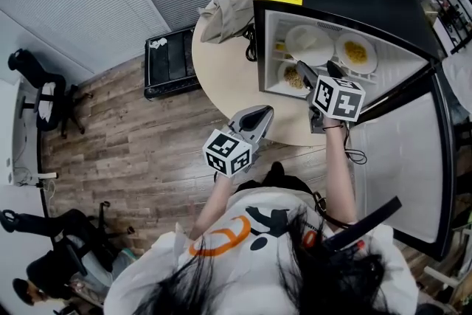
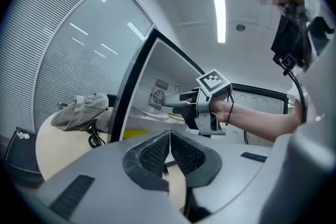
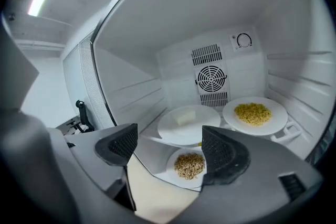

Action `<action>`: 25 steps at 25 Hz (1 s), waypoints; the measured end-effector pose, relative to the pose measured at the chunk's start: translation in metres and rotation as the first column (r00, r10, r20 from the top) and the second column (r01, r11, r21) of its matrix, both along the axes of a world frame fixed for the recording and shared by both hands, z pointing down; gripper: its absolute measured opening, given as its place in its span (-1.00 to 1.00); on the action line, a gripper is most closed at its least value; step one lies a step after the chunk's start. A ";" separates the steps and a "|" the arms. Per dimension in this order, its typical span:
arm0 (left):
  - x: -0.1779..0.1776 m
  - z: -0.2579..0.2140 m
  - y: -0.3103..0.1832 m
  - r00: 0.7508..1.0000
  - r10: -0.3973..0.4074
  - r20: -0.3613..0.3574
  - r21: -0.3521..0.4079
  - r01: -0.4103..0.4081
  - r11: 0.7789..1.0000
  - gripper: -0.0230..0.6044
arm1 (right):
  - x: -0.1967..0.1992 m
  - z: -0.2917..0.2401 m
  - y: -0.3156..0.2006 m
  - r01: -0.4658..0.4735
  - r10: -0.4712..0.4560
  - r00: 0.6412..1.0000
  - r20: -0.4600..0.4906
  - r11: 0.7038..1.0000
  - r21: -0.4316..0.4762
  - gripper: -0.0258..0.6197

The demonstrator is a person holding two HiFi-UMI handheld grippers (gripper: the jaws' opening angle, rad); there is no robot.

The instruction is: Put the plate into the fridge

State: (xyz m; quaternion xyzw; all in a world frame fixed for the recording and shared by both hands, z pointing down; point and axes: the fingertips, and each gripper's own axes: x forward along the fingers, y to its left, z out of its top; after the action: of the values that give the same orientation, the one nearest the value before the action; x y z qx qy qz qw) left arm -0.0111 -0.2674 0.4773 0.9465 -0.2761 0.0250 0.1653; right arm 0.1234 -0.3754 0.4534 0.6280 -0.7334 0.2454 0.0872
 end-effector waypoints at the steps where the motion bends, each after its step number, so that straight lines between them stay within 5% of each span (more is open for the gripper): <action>1: -0.002 -0.001 0.003 1.000 0.002 0.000 0.002 -0.002 1.000 -0.89 | -0.003 -0.001 0.005 0.004 -0.004 1.000 0.006 1.000 0.002 0.31; 15: -0.023 0.000 0.069 0.999 0.046 -0.002 -0.005 -0.046 0.999 -0.89 | -0.057 0.003 0.091 0.070 -0.070 0.994 0.088 0.998 -0.001 0.25; 20: -0.029 0.002 0.095 0.998 0.067 -0.009 -0.013 -0.067 0.998 -0.89 | -0.060 0.002 0.124 0.018 -0.020 0.996 0.087 1.000 0.021 -0.34; 25: -0.033 0.007 0.115 0.997 0.079 -0.017 -0.025 -0.080 0.997 -0.89 | -0.067 0.007 0.151 0.010 -0.010 0.994 0.106 1.000 0.005 -0.48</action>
State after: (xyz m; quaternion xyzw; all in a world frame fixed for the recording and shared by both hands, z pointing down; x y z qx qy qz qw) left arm -0.0445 -0.1527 0.4844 0.9546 -0.2366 0.0275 0.1787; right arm 0.0562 -0.2246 0.4607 0.6106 -0.7407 0.2761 0.0480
